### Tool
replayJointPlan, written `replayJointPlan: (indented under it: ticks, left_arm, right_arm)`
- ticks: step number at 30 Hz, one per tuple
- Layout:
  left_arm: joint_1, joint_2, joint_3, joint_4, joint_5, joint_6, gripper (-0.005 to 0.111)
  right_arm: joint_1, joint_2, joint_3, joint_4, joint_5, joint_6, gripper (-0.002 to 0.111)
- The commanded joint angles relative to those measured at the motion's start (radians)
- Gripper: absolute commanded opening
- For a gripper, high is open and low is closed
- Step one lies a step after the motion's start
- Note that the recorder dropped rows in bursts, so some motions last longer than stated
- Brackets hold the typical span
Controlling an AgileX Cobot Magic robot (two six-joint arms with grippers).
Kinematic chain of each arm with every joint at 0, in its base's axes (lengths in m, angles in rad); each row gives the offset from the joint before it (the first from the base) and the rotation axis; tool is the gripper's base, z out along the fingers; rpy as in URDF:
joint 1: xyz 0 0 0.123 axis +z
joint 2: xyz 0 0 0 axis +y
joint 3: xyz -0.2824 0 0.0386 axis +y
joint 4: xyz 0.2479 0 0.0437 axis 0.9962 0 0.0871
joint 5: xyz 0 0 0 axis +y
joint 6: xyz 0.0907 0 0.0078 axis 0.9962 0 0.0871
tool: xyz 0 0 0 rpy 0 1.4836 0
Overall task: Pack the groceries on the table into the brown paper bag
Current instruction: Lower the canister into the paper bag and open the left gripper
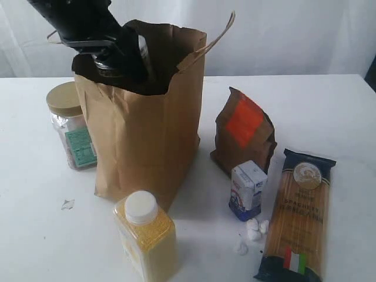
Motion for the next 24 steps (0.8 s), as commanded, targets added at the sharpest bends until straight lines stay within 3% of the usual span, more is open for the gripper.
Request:
replayJointPlan:
  ticks: [1, 5, 12, 19, 24]
  left_arm:
    - [-0.006, 0.002, -0.014, 0.003, 0.019, 0.002, 0.027]
    - [-0.006, 0.018, -0.014, 0.011, 0.024, -0.009, 0.042]
    - [-0.006, 0.036, -0.014, 0.006, 0.042, -0.004, 0.044]
    - [-0.006, 0.040, -0.014, -0.027, 0.036, 0.004, 0.077]
    - [-0.006, 0.060, -0.014, -0.051, 0.036, -0.001, 0.081]
  right_arm:
    - [0.004, -0.003, 0.006, 0.001, -0.007, 0.004, 0.000]
    - [0.004, -0.003, 0.006, 0.001, -0.007, 0.004, 0.000]
    - [0.004, -0.003, 0.006, 0.001, -0.007, 0.004, 0.000]
    - [0.004, -0.003, 0.006, 0.001, -0.007, 0.004, 0.000]
    - [0.004, -0.003, 0.006, 0.001, -0.007, 0.004, 0.000]
